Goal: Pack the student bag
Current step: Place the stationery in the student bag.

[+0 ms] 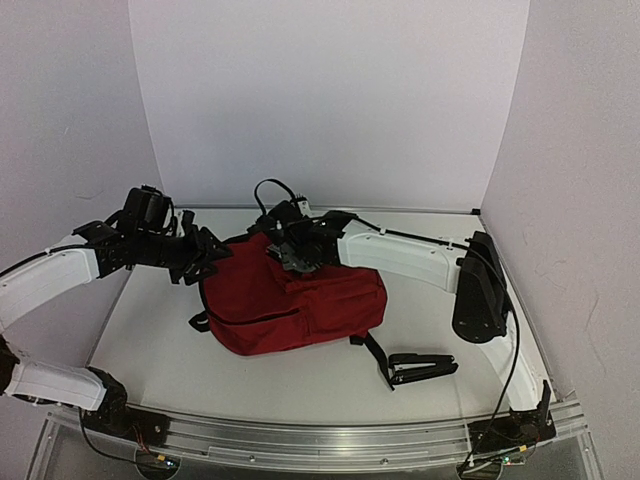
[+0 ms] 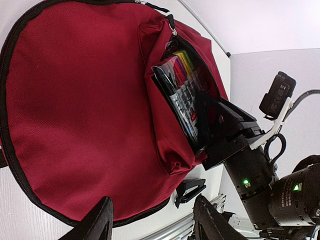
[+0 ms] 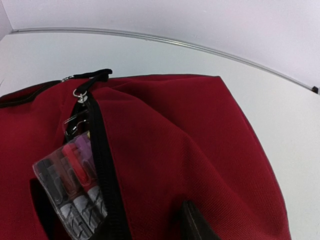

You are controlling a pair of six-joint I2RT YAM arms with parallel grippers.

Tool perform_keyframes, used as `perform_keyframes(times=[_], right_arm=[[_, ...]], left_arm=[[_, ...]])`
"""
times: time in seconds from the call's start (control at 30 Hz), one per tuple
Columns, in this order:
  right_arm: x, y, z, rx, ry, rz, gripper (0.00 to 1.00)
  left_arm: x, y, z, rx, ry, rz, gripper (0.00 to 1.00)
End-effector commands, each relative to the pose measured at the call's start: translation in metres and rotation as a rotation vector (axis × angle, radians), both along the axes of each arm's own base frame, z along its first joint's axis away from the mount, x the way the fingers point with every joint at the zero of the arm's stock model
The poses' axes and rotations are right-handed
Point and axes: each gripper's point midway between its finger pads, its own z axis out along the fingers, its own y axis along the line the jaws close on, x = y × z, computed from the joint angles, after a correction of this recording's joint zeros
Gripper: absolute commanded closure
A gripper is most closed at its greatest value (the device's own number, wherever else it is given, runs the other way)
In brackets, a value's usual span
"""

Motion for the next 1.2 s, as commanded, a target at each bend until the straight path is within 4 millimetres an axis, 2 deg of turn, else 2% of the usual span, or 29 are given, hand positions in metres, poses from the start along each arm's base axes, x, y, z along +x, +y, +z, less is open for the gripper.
perform_keyframes(times=[0.0, 0.07, 0.13, 0.17, 0.33, 0.4, 0.5, 0.7, 0.83, 1.0, 1.17], right_arm=[[-0.005, 0.01, 0.027, 0.049, -0.021, 0.055, 0.92], [-0.014, 0.011, 0.029, 0.092, 0.004, 0.095, 1.0], [-0.027, 0.014, 0.044, 0.174, 0.027, 0.161, 1.0], [-0.036, 0.016, 0.045, 0.211, 0.043, 0.199, 1.0], [-0.085, 0.011, 0.078, 0.382, 0.076, 0.355, 1.0], [-0.101, 0.008, 0.078, 0.409, 0.099, 0.384, 1.0], [-0.115, 0.001, 0.069, 0.415, 0.131, 0.387, 1.0], [-0.127, -0.006, 0.058, 0.451, 0.153, 0.355, 1.0], [-0.132, -0.001, 0.055, 0.474, 0.161, 0.361, 1.0], [-0.137, 0.003, 0.053, 0.481, 0.169, 0.371, 1.0], [-0.141, 0.005, 0.051, 0.487, 0.176, 0.377, 1.0]], left_arm=[[-0.005, -0.001, 0.0, -0.003, -0.008, -0.023, 0.45], [-0.006, -0.006, 0.001, -0.017, -0.019, -0.043, 0.46], [-0.009, -0.013, 0.001, -0.023, -0.025, -0.069, 0.46], [-0.01, -0.017, 0.0, -0.023, -0.025, -0.082, 0.46], [-0.016, -0.033, -0.011, -0.031, -0.008, -0.119, 0.46], [-0.02, -0.04, -0.013, -0.044, -0.008, -0.131, 0.46], [-0.025, -0.054, -0.009, -0.069, -0.018, -0.15, 0.46], [-0.039, -0.09, -0.004, -0.09, -0.038, -0.208, 0.48], [-0.043, -0.109, -0.009, -0.09, -0.035, -0.23, 0.59], [-0.04, -0.116, -0.019, -0.039, -0.026, -0.226, 0.63], [-0.033, -0.112, -0.02, -0.024, -0.047, -0.185, 0.73]])
